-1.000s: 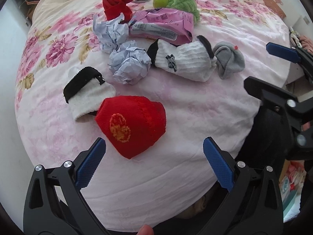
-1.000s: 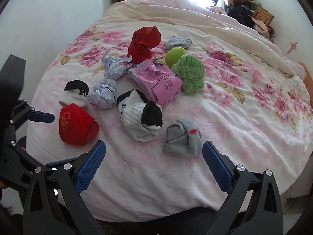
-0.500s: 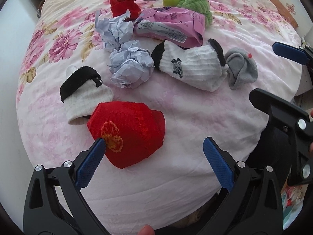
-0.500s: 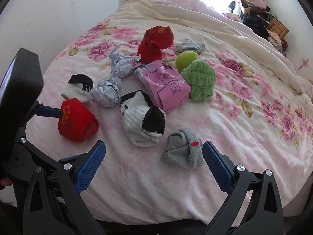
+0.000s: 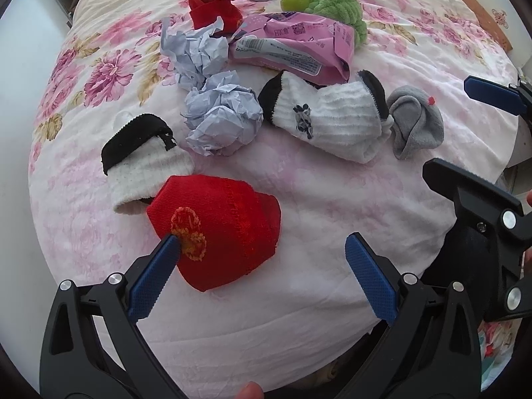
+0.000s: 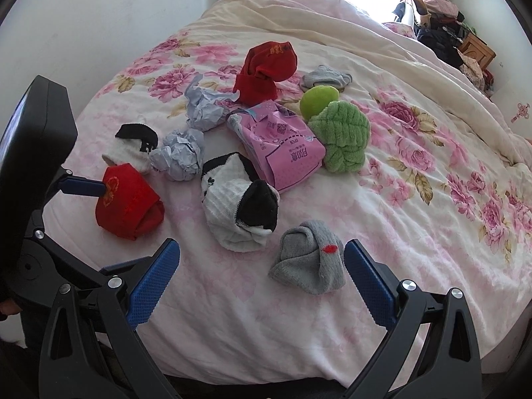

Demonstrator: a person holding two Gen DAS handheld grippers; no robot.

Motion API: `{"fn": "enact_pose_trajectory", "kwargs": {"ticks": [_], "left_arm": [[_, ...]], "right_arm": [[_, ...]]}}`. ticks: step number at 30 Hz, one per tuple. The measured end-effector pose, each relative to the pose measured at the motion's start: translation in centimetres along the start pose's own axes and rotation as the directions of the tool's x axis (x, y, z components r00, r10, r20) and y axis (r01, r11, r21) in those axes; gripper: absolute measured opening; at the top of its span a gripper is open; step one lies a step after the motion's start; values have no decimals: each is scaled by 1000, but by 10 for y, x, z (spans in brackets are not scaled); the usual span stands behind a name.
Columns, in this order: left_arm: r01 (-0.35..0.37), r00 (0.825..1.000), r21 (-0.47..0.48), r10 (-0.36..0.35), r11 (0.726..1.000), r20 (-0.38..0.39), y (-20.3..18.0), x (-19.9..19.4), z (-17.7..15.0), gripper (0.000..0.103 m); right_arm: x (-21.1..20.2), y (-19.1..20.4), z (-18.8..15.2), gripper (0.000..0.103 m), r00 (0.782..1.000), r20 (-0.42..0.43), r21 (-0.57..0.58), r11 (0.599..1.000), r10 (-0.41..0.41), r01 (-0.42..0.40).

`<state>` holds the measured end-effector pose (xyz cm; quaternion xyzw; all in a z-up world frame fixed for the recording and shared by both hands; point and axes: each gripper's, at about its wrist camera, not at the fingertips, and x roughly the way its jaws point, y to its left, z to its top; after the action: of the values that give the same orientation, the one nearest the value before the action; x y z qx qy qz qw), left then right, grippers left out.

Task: Collect trash
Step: 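Grasp the red sock with the left gripper while the right grasps the white-black sock, then carry both socks off the bed toward the black trash bin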

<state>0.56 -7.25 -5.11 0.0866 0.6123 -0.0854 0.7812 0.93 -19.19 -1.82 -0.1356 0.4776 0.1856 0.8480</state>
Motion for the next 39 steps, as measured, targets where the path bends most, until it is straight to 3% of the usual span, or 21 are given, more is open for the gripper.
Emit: {"fn": "enact_pose_trajectory", "kwargs": {"ticks": [10, 13, 15, 16, 23, 25, 26, 27, 30, 39], "left_arm": [[-84, 996, -40, 85, 996, 26, 9, 12, 0, 98], [-53, 998, -52, 55, 997, 36, 13, 23, 2, 96], [-74, 995, -64, 78, 995, 62, 15, 28, 3, 74], [-91, 994, -71, 96, 993, 61, 16, 29, 3, 49], [-65, 995, -115, 73, 991, 74, 24, 24, -2, 47], [-43, 996, -131, 53, 990, 69, 30, 24, -3, 47], [-25, 997, -144, 36, 989, 70, 33, 23, -5, 46], [-7, 998, -160, 18, 987, 68, 35, 22, -4, 46], [42, 998, -191, -31, 981, 63, 46, 16, -8, 44], [65, 995, -181, -49, 981, 87, 41, -23, -22, 44]], "right_arm": [[24, 8, 8, 95, 999, -47, -39, 999, 28, -30], [36, 14, 16, 95, 997, -68, -73, 996, 36, -41], [48, 16, 21, 95, 994, -95, -92, 994, 46, -55], [53, 16, 23, 95, 993, -108, -94, 994, 52, -62], [91, 20, 34, 94, 972, -211, -84, 989, 102, -122], [101, 22, 36, 86, 966, -239, -79, 989, 101, -123], [107, 23, 36, 57, 959, -264, -76, 989, 105, -129], [112, 23, 36, 38, 955, -280, -76, 989, 102, -128], [107, 27, 37, 33, 958, -270, -92, 987, 101, -130], [57, 22, 27, 32, 958, -202, -63, 973, 206, -222]]}}
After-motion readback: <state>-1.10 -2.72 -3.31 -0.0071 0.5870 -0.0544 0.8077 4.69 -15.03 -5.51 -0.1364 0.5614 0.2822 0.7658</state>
